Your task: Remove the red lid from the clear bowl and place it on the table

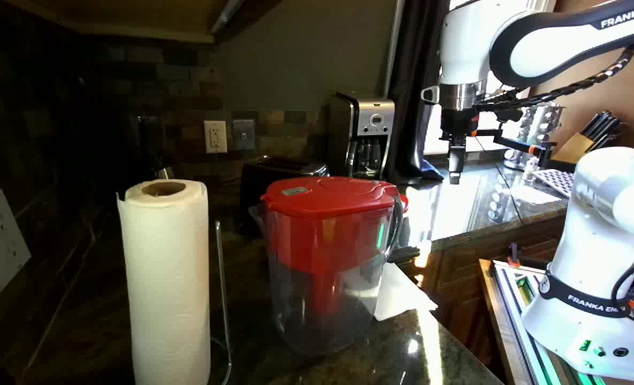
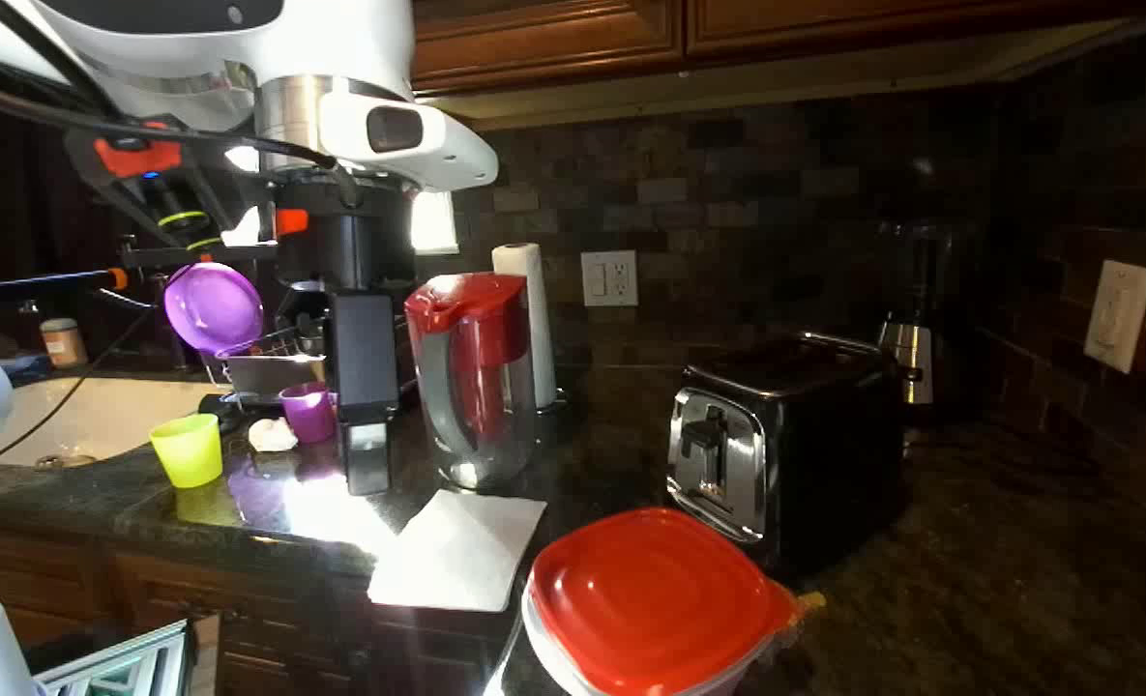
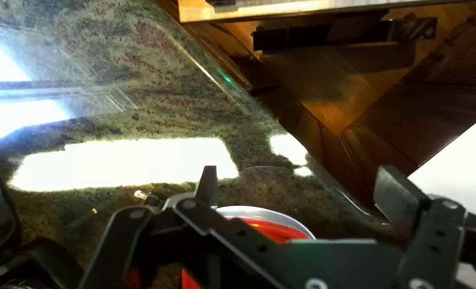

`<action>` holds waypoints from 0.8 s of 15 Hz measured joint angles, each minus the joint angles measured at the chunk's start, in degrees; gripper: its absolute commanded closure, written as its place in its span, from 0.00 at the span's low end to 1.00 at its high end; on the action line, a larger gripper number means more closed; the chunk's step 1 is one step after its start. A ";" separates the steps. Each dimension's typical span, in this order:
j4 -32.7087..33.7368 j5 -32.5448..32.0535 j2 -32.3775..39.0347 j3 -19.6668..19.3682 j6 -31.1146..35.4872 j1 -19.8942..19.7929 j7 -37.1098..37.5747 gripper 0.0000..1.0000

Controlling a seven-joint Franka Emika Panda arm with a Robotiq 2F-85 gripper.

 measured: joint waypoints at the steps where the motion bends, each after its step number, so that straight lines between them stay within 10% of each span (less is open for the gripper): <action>1: -0.06 0.00 0.05 0.00 0.00 0.00 0.00 0.00; 12: 1.24 0.00 2.75 -2.51 0.41 0.45 -2.74 0.00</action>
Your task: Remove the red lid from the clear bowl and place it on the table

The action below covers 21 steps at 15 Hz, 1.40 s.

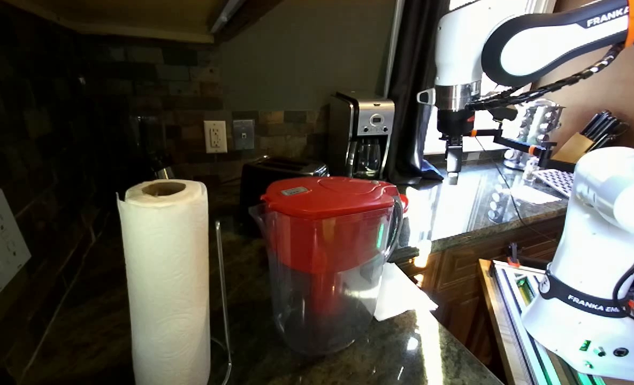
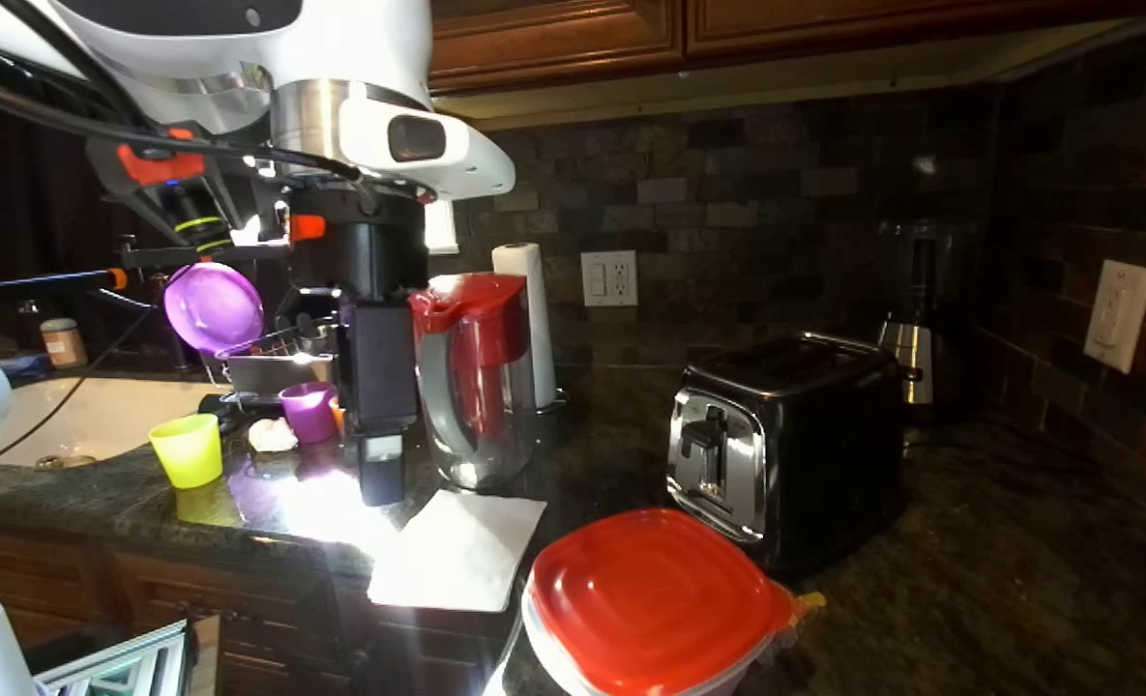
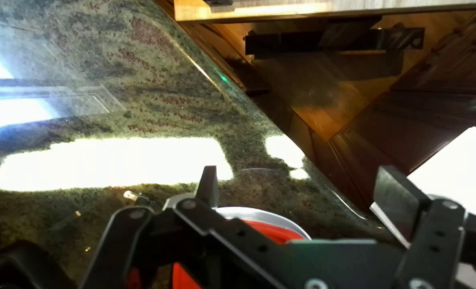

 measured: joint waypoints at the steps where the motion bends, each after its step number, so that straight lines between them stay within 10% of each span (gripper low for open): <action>1: 0.57 0.00 1.28 -1.29 0.56 0.32 -2.39 0.00; 12: 11.94 1.84 15.65 -15.64 4.80 6.08 -37.95 0.00; 21: 20.87 8.71 27.61 -18.49 4.80 5.54 -56.03 0.00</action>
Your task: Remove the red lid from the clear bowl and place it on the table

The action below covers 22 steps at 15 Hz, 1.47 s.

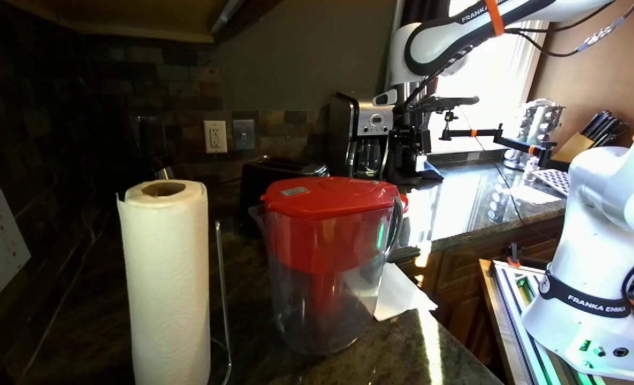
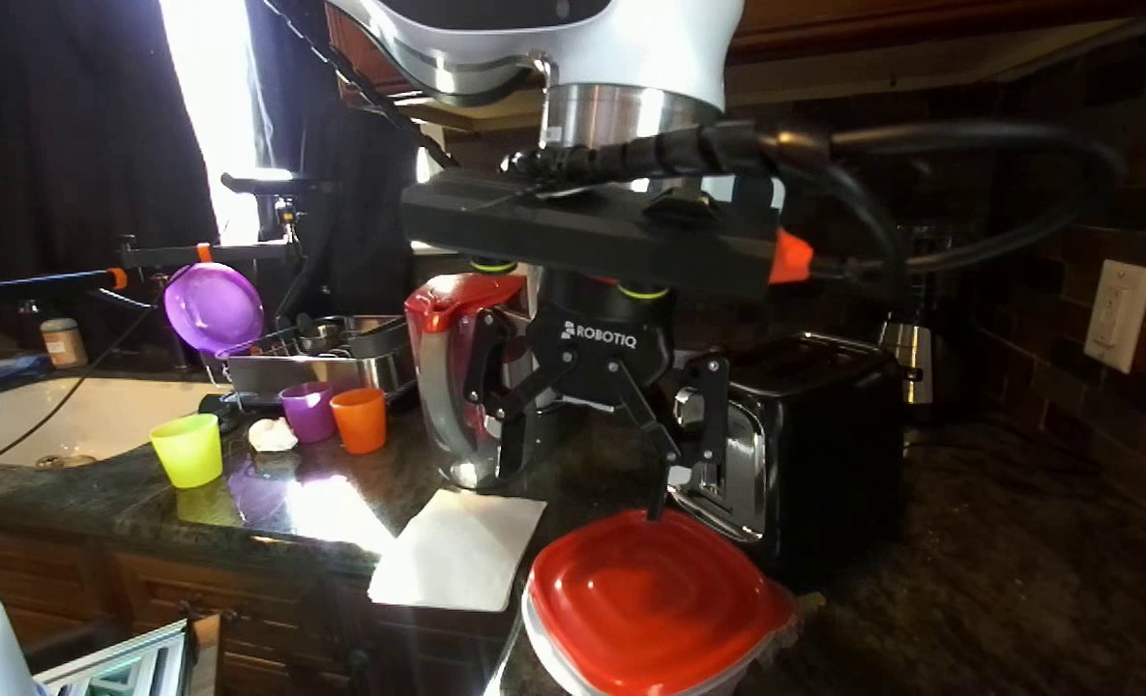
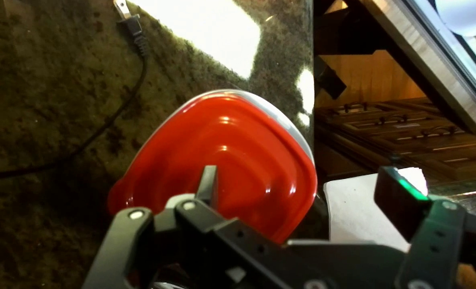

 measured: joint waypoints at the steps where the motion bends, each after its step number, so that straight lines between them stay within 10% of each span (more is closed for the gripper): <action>1: 0.36 0.09 0.56 0.00 0.00 -0.03 -0.12 0.00; 22: 13.90 7.83 18.95 2.24 -0.02 -5.31 -9.52 0.00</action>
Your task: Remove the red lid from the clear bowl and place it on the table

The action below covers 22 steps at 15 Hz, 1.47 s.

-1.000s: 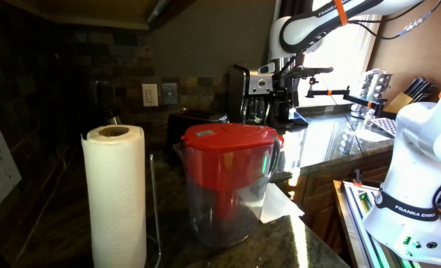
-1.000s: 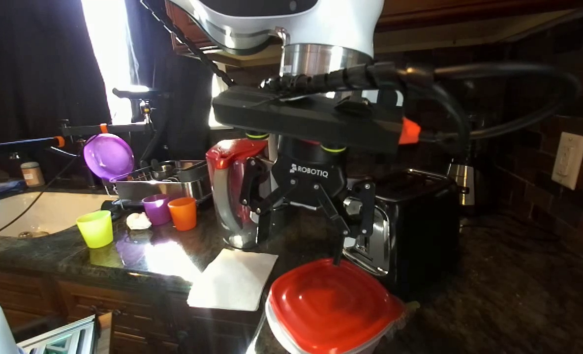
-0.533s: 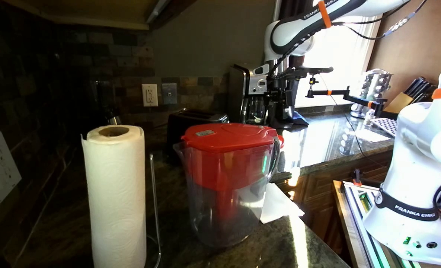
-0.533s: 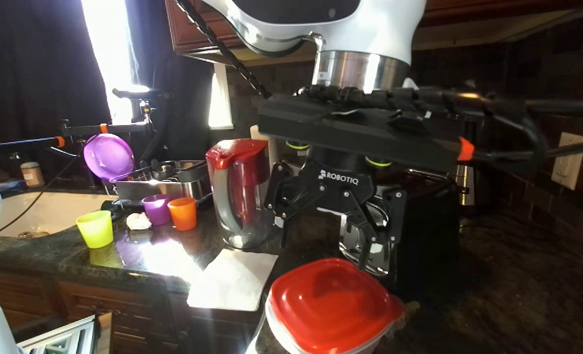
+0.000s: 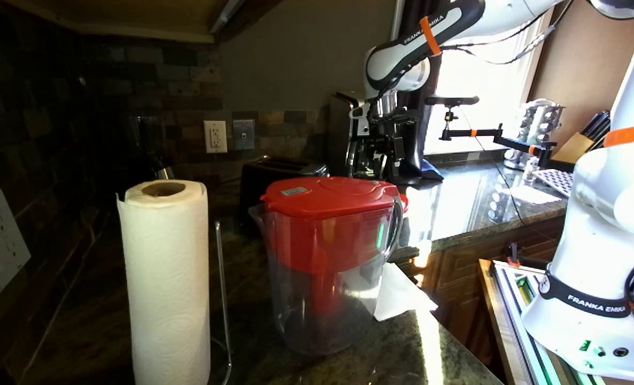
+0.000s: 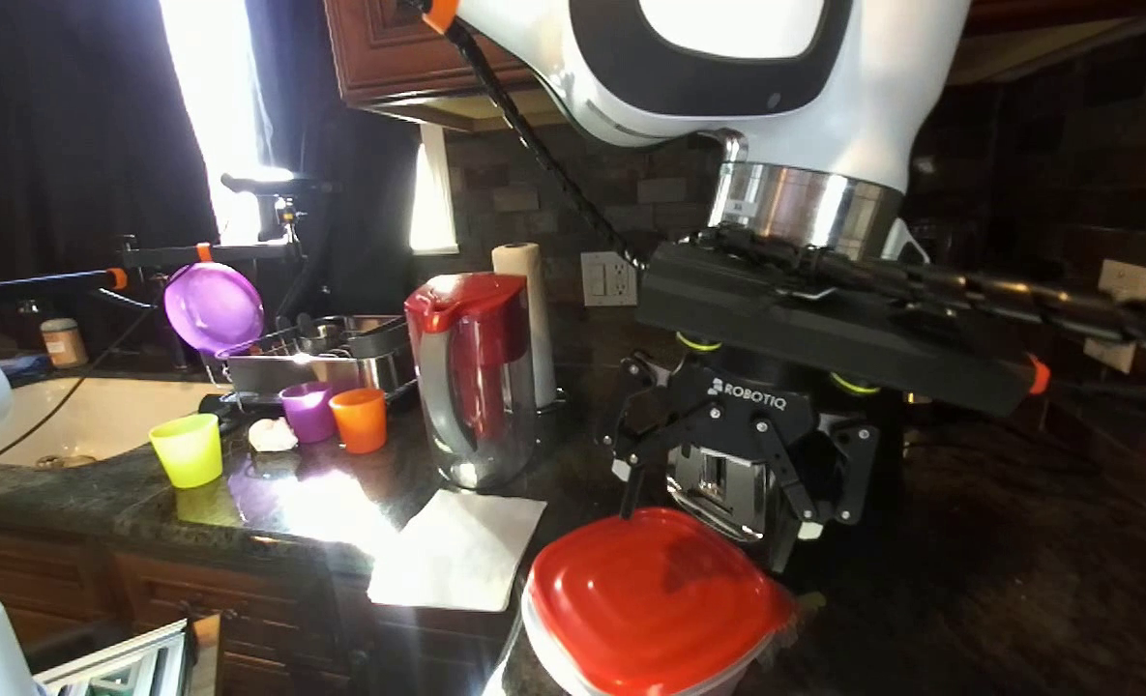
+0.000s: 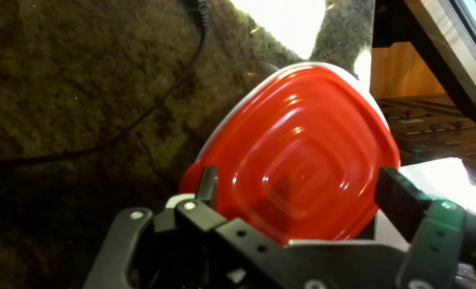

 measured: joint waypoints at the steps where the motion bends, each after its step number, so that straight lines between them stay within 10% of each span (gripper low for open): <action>1: 0.71 0.30 1.05 0.41 0.00 -0.45 0.01 0.00; 22: 9.83 11.62 14.17 5.12 -2.38 -8.17 1.62 0.12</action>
